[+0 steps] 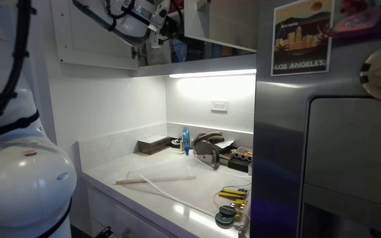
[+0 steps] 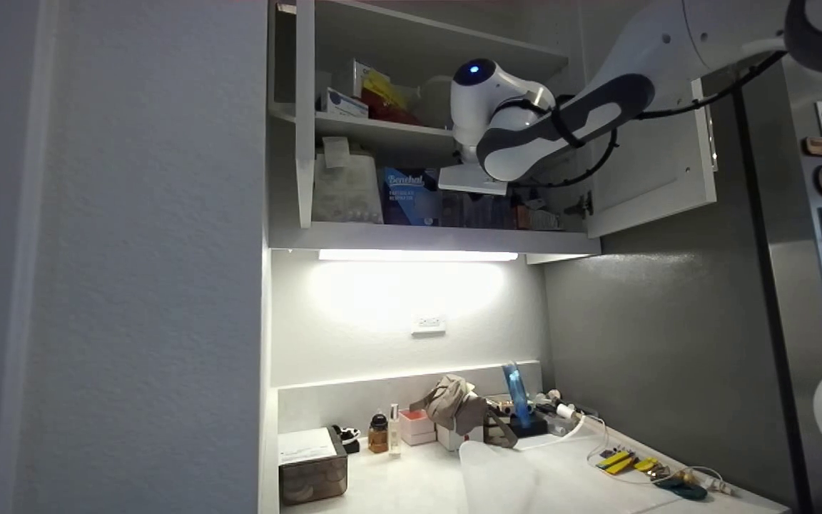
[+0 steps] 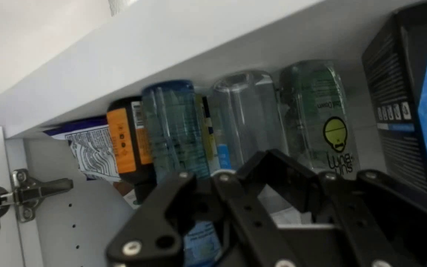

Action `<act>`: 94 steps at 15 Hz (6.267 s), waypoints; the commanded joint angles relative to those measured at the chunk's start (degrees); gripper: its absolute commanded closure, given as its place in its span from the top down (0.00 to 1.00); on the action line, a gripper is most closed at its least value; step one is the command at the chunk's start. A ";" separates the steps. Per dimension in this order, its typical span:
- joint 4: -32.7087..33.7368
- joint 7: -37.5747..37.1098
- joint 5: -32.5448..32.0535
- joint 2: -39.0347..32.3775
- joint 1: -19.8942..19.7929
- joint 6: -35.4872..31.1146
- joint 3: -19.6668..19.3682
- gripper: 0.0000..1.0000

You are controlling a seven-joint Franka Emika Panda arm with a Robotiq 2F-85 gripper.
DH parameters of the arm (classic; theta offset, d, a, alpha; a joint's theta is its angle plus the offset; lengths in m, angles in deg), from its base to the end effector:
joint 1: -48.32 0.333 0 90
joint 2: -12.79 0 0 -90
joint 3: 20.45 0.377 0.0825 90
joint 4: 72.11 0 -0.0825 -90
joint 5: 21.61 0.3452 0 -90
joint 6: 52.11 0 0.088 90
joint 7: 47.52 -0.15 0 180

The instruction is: Place the blue bottle on the bottom shelf of the open upper cabinet

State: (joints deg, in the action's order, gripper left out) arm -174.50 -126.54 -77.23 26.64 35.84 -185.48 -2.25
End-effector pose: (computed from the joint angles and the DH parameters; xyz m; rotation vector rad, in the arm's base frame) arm 0.5042 0.0396 0.7828 2.1869 -0.9802 1.6120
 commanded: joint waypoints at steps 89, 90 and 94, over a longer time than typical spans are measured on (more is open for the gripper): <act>-53.77 2.72 47.59 23.77 4.63 31.92 -11.41 1.00; -53.95 0.66 48.17 23.73 4.03 31.80 -11.67 1.00; -53.30 -9.77 50.54 21.09 2.40 28.89 -11.37 1.00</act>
State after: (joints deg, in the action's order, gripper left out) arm -227.82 -129.51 -29.05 48.93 39.47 -153.96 -14.08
